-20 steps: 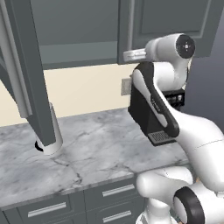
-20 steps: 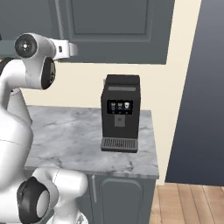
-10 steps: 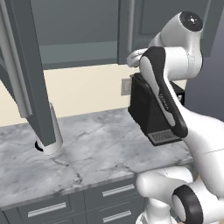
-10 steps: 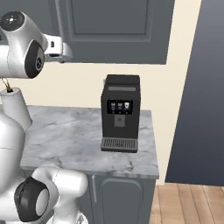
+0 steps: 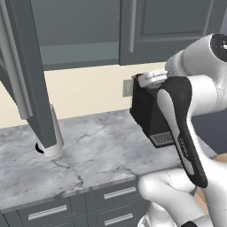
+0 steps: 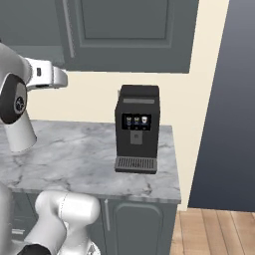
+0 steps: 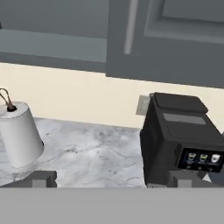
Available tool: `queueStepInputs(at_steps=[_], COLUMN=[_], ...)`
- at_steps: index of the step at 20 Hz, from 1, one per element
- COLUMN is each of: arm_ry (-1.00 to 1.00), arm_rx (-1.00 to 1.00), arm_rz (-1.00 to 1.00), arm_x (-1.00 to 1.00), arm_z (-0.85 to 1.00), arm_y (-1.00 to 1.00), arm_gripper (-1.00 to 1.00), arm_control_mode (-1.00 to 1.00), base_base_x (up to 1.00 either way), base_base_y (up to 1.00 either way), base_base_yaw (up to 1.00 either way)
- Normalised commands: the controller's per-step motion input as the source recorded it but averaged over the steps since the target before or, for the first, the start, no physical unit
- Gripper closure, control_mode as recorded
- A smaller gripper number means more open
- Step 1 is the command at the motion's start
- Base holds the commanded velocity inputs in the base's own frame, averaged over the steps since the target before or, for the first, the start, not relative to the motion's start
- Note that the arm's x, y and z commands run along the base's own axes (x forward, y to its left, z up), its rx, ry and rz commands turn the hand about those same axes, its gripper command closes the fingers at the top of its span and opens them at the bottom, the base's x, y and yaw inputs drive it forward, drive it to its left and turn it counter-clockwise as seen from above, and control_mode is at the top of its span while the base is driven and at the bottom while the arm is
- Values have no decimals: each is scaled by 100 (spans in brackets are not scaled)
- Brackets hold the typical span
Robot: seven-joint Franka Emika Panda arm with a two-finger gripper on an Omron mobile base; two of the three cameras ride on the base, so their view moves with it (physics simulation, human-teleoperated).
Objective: Open the cabinet. Pick the dish brush and place it next to the sink. Then close the cabinet.
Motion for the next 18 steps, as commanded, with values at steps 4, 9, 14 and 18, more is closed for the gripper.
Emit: queueStepInputs(at_steps=[4, 9, 14, 18], arm_ry=[-13, -10, -16, -14], arm_rx=[0, 0, 0, 0], arm_rz=[0, 0, -1, -3], arm_x=[-99, -100, -94, -95], arm_z=[0, 7, 11, 46], arm_y=[0, 0, 9, 10], arm_gripper=[-100, -100, -100, -100], arm_control_mode=[-100, -100, -100, -100], base_base_x=[0, 0, 0, 0], base_base_y=[0, 0, 0, 0], base_base_yaw=[0, 0, 0, 0])
